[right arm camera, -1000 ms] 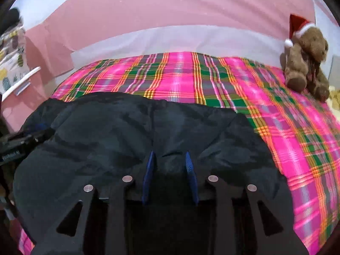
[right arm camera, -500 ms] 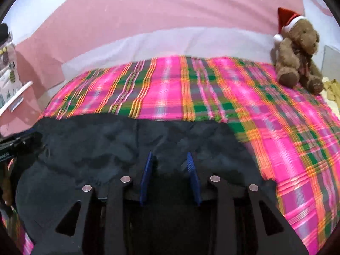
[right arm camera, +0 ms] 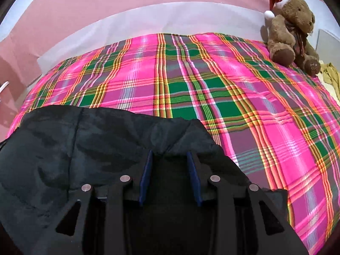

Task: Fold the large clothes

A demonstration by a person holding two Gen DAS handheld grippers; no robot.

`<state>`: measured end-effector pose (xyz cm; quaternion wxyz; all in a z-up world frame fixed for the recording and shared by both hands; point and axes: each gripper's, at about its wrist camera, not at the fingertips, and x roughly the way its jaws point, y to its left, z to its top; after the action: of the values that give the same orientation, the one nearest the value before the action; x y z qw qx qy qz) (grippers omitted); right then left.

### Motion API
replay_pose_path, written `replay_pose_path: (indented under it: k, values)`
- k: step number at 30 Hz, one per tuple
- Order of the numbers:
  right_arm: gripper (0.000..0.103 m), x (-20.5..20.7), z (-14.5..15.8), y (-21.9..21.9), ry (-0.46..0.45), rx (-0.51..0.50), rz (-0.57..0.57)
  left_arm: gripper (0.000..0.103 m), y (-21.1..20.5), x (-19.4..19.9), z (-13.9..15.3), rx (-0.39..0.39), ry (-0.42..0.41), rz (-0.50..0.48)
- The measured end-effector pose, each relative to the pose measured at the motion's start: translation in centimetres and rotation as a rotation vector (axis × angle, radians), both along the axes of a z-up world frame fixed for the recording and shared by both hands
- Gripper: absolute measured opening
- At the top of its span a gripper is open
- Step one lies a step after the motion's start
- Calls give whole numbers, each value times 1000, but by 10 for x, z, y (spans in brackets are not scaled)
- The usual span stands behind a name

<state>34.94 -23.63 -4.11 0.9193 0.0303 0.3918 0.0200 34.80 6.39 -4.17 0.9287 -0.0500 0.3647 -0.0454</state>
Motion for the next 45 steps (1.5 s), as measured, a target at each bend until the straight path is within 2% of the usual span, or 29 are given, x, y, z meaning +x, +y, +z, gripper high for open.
replay_pose_path:
  k: [8, 11, 13, 17, 20, 22, 26, 29, 34, 37, 39, 42, 43, 45]
  values:
    - [35, 4, -3, 1, 0, -15, -12, 61, -2, 3, 0, 6, 12, 4]
    - [35, 5, 1, -2, 16, 3, -11, 61, -2, 3, 13, 23, 49, 8]
    - [35, 0, 15, -3, 42, -12, -26, 60, 0, -4, 29, 4, 36, -1]
    - [35, -24, 58, 5, -53, 9, -9, 60, -11, -17, 69, -50, -36, -32]
    - [35, -27, 77, 30, -82, 53, 58, 60, -39, -13, 81, -85, -44, -104]
    - [35, -20, 73, 49, -61, 68, 103, 60, -65, -4, 77, -51, -41, -145]
    - [35, 3, 40, 68, 22, 38, 119, 60, -92, 26, 34, -25, 92, -181]
    - [35, 12, 27, 62, 35, 80, 114, 61, -90, 31, 14, -60, 102, -169]
    - [35, 19, 6, 68, 18, 43, 117, 61, -98, 35, 2, -25, 106, -162]
    - [35, 18, 5, 71, 22, 21, 108, 61, -97, 34, 4, -18, 124, -161]
    - [35, 18, 11, 67, 32, 36, 112, 60, -93, 32, 16, -17, 145, -160]
    - [35, 1, 37, 57, 5, 17, 108, 60, -77, 14, 45, -9, 84, -175]
    - [35, -8, 48, 48, -27, 10, 102, 60, -67, 10, 51, -3, 62, -169]
    - [35, -14, 55, 31, -34, 5, 77, 60, -42, 5, 61, 7, 31, -135]
